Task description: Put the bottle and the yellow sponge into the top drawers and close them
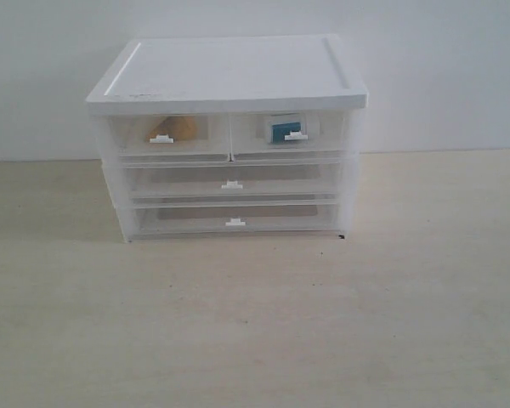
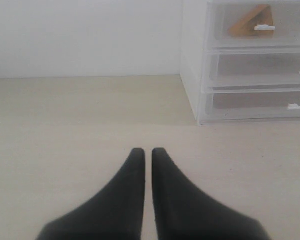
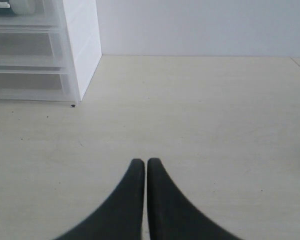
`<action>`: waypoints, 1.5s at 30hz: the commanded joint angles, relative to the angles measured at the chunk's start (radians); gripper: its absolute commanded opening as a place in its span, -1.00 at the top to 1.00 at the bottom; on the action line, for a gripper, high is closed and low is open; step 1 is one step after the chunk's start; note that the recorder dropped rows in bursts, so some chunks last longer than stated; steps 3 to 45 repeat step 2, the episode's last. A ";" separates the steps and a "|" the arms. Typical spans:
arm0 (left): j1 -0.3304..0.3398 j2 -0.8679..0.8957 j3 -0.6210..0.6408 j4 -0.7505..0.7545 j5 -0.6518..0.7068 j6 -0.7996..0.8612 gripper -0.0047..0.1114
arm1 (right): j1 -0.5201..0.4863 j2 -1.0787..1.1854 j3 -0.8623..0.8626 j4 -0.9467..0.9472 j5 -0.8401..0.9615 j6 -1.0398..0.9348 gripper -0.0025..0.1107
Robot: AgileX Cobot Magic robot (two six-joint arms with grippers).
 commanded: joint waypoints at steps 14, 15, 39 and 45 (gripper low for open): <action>0.001 -0.004 0.004 -0.010 -0.001 0.004 0.84 | 0.001 -0.005 0.004 0.001 -0.008 0.000 0.96; 0.001 -0.004 0.004 -0.010 -0.001 0.004 0.84 | 0.001 -0.005 0.004 0.001 -0.008 0.000 0.96; 0.001 -0.004 0.004 -0.010 -0.001 0.004 0.84 | 0.001 -0.005 0.004 0.001 -0.008 0.000 0.96; 0.001 -0.004 0.004 -0.010 -0.001 0.004 0.84 | 0.001 -0.005 0.004 0.001 -0.008 0.000 0.96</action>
